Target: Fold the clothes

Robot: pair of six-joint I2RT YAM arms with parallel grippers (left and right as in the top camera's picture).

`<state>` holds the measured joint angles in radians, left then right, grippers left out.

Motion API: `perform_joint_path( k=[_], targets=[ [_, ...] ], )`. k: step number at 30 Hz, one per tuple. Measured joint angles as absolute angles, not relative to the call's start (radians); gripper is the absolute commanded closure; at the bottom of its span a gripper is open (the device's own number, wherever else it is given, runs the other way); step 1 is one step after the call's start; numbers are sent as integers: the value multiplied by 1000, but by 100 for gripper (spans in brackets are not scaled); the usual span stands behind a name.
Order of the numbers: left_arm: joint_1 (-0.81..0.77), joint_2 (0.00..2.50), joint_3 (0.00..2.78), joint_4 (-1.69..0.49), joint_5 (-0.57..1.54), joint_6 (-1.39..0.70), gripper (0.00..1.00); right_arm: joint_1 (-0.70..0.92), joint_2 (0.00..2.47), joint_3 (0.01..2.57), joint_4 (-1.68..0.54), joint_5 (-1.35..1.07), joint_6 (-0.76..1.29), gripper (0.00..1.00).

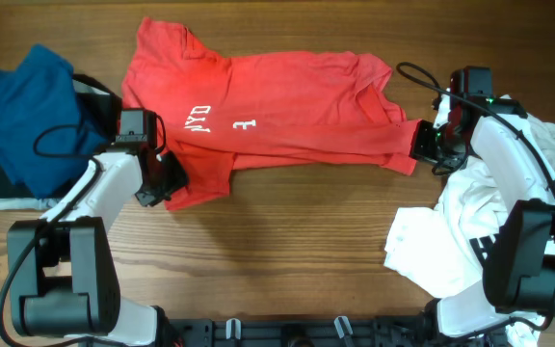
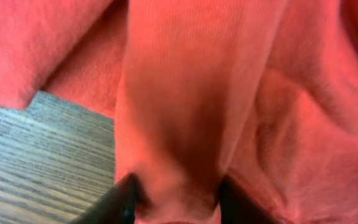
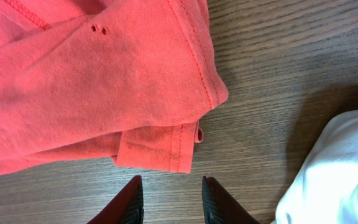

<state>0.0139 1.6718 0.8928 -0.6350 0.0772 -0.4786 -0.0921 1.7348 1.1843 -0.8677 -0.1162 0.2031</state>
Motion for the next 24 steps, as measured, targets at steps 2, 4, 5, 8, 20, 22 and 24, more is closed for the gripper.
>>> perform_joint_path(
  k=[2, 4, 5, 8, 20, 22, 24],
  targets=[
    [14, 1672, 892, -635, 78, -477, 96, -92, 1735, 1184, -870, -117, 203, 69],
    [14, 1672, 892, -635, 77, -479, 96, -92, 1735, 1184, -872, -117, 203, 69],
    [14, 1672, 892, -635, 77, -480, 96, -92, 1735, 1184, -872, -117, 203, 69],
    [14, 1672, 895, -659, 80, -480, 96, -92, 1735, 1184, -875, -120, 202, 69],
    [14, 1465, 1077, -297, 102, -481, 28, -92, 1735, 1184, -875, -123, 200, 69],
    [14, 1504, 1077, -224, 96, -506, 21, -92, 1735, 1184, -877, -123, 199, 69],
    [14, 1565, 1078, -238, 92, -540, 16, -92, 1735, 1184, -878, -123, 198, 69]
  ],
)
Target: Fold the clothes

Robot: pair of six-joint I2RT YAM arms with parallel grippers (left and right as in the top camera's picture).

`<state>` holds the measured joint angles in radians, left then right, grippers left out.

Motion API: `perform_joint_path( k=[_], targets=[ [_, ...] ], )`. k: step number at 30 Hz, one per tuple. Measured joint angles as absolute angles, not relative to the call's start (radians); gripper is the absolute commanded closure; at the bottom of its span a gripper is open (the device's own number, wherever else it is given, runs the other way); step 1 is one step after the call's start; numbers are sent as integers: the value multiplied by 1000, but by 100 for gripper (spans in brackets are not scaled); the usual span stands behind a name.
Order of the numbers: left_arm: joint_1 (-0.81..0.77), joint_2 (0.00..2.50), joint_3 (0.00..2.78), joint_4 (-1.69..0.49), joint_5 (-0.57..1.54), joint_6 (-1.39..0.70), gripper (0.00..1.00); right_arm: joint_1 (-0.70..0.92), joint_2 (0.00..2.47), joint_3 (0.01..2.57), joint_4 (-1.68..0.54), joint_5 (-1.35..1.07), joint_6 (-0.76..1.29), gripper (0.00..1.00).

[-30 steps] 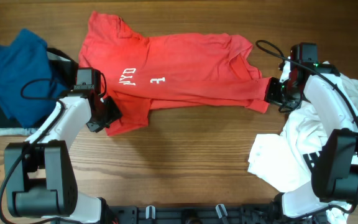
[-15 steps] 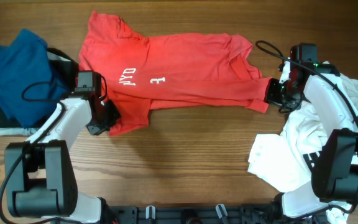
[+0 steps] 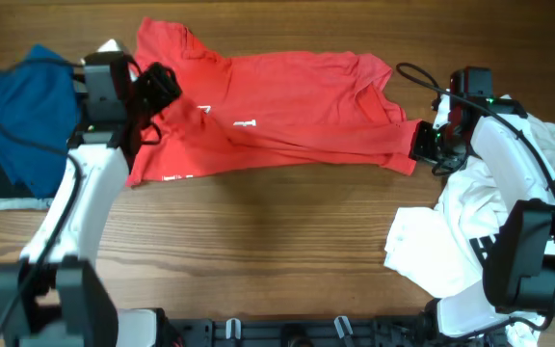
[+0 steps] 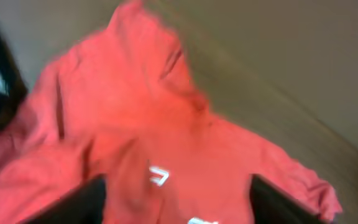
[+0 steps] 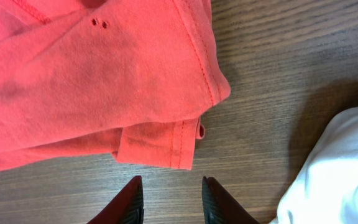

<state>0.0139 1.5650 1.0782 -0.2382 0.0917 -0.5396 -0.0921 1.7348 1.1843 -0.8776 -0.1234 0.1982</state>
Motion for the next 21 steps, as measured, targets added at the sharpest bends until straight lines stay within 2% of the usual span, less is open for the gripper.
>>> perform_joint_path(
  k=[5, 9, 17, 21],
  targets=[
    [14, 1614, 1073, -499, 79, -536, 33, -92, 1735, 1184, -879, -124, 196, 69],
    [14, 1614, 1064, -698, -3, -533, 34, -92, 1735, 1184, -885, -124, 196, 69],
    [14, 1626, 937, -476, -82, -530, 37, -92, 1735, 1184, -911, -124, 192, 68],
    [14, 1693, 917, -405, -81, -519, 34, -92, 1735, 1184, -933, -126, 188, 68]
  ],
)
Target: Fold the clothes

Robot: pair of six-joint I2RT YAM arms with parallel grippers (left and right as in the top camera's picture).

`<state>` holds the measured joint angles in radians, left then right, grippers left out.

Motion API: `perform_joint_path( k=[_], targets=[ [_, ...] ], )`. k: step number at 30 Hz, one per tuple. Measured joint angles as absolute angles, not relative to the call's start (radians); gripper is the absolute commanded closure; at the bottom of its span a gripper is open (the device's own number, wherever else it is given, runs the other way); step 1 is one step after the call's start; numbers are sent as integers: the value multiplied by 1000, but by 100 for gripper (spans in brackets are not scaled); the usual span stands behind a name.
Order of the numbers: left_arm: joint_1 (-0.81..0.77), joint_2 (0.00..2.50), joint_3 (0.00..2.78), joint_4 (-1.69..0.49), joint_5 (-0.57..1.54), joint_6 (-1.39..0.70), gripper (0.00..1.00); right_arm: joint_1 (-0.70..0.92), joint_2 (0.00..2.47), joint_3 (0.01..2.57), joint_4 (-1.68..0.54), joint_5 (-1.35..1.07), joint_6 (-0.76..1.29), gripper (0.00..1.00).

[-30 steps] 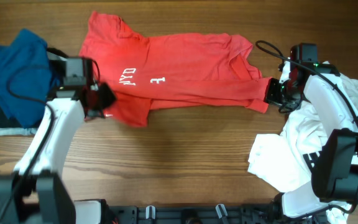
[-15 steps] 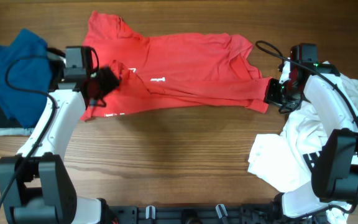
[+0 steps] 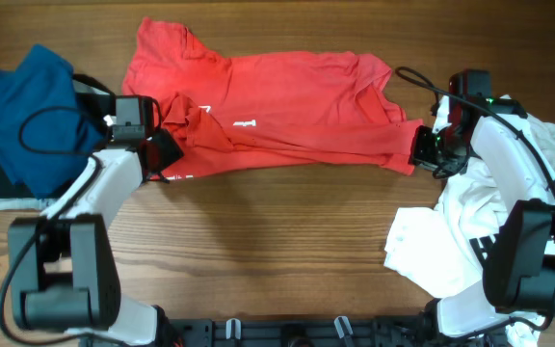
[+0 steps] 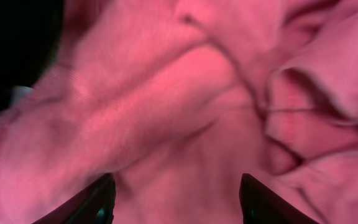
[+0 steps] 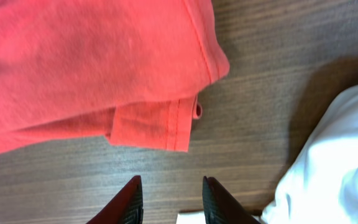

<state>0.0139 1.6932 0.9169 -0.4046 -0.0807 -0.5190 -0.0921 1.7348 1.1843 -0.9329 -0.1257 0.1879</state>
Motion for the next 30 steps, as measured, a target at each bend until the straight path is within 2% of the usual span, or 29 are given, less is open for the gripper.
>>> perform_joint_path(
  k=[3, 5, 6, 9, 15, 18, 19, 21, 22, 24, 26, 27, 30],
  targets=[
    [14, 1747, 916, -395, -86, -503, 35, -92, 1735, 1184, -971, -144, 177, 67],
    [15, 1754, 921, -400, -86, -496, 43, -92, 1735, 1184, -983, -155, 165, 67],
    [16, 1761, 931, -418, -87, -493, 44, -92, 1735, 1184, -979, -157, 159, 60],
    [31, 1782, 963, -496, -89, -487, 44, -92, 1735, 1184, -920, -157, 149, 56],
    [107, 1787, 984, -657, -87, -519, 45, -92, 1735, 1184, -816, -157, 147, 55],
    [136, 1785, 984, -679, -76, -530, 49, -92, 1735, 1184, -785, -164, 144, 55],
    [137, 1786, 985, -683, -74, -530, 50, -92, 1735, 1184, -759, -177, 134, 59],
    [138, 1786, 987, -696, -73, -535, 49, -92, 1735, 1184, -693, -211, 105, 75],
    [138, 1786, 988, -701, -73, -538, 49, -86, 1735, 1184, -649, -241, 73, 79],
    [138, 1786, 988, -703, -73, -540, 49, -68, 1735, 1183, -598, -265, 35, 80],
    [131, 1786, 988, -702, -78, -543, 48, -20, 1735, 1183, -509, -289, 4, 75],
    [128, 1786, 987, -701, -79, -545, 48, 1, 1735, 1184, -487, -295, -2, 63],
    [107, 1785, 984, -693, -106, -544, 48, 50, 1768, 1208, -439, -299, 7, 57]
  ],
)
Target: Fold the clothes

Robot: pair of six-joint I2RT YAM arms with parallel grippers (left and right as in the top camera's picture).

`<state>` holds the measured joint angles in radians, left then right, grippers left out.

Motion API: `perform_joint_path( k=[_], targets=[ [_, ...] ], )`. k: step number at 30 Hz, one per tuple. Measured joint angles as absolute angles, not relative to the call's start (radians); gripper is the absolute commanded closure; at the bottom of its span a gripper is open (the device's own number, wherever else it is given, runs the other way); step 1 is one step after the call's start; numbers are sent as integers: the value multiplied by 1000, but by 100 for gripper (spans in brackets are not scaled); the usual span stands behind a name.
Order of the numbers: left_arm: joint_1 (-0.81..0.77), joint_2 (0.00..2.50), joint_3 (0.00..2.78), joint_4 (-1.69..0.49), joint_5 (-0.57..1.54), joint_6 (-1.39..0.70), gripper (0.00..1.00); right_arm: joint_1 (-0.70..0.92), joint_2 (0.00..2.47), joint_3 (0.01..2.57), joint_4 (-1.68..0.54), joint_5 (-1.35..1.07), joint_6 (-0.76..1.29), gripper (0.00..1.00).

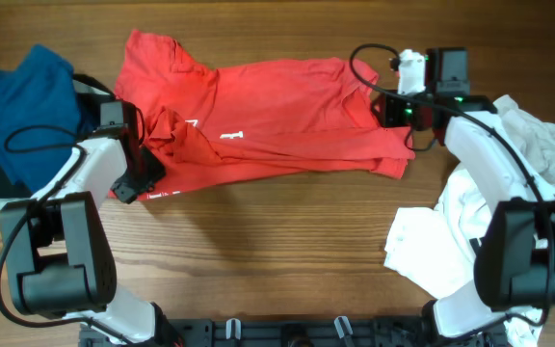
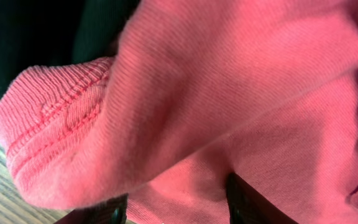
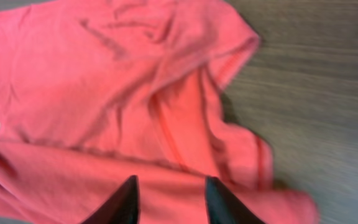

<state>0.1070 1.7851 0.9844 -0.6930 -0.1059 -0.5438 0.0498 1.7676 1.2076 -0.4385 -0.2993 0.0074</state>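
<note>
A red T-shirt (image 1: 287, 125) with white lettering lies spread across the table, creased and bunched at its left end. My left gripper (image 1: 135, 173) sits low on that left end. Its wrist view is filled with red cloth (image 2: 229, 93), which lies between the wide-apart fingers of the left gripper (image 2: 176, 210), by a ribbed hem (image 2: 48, 130). My right gripper (image 1: 391, 108) hovers over the shirt's upper right sleeve. In the right wrist view the right gripper (image 3: 173, 202) stands open above the red shirt (image 3: 104, 93), holding nothing.
A blue garment (image 1: 27, 96) lies heaped at the far left over a dark item. A pile of white clothes (image 1: 509, 202) fills the right side under the right arm. Bare wood (image 1: 277, 241) runs along the front.
My right gripper has gone from the shirt's lower right corner to its upper right sleeve. The shirt has shifted slightly left. My left gripper now sits lower at the shirt's left edge.
My left gripper was first shut on the shirt's lower left flap near the front. Then it was high at the upper left with the jaws wide, the flap drawn leftward. Then it was down on bunched cloth at the left, and now at the left hem. My right gripper stayed open.
</note>
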Motion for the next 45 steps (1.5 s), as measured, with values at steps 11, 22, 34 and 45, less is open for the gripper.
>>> perform_joint_path(
  k=[11, 22, 34, 45],
  targets=[
    [83, 1782, 980, -689, -146, -544, 48, 51, 2096, 1319, -20, -242, 188, 46],
    [83, 1782, 980, -690, -146, -544, 48, 51, 2201, 1325, 126, -181, 223, 70],
    [83, 1782, 980, -690, -146, -544, 48, -33, 2212, 1352, 112, -126, 250, 95],
    [83, 1782, 980, -690, -146, -544, 48, -162, 2165, 1496, -13, -146, 247, 64]
  ],
)
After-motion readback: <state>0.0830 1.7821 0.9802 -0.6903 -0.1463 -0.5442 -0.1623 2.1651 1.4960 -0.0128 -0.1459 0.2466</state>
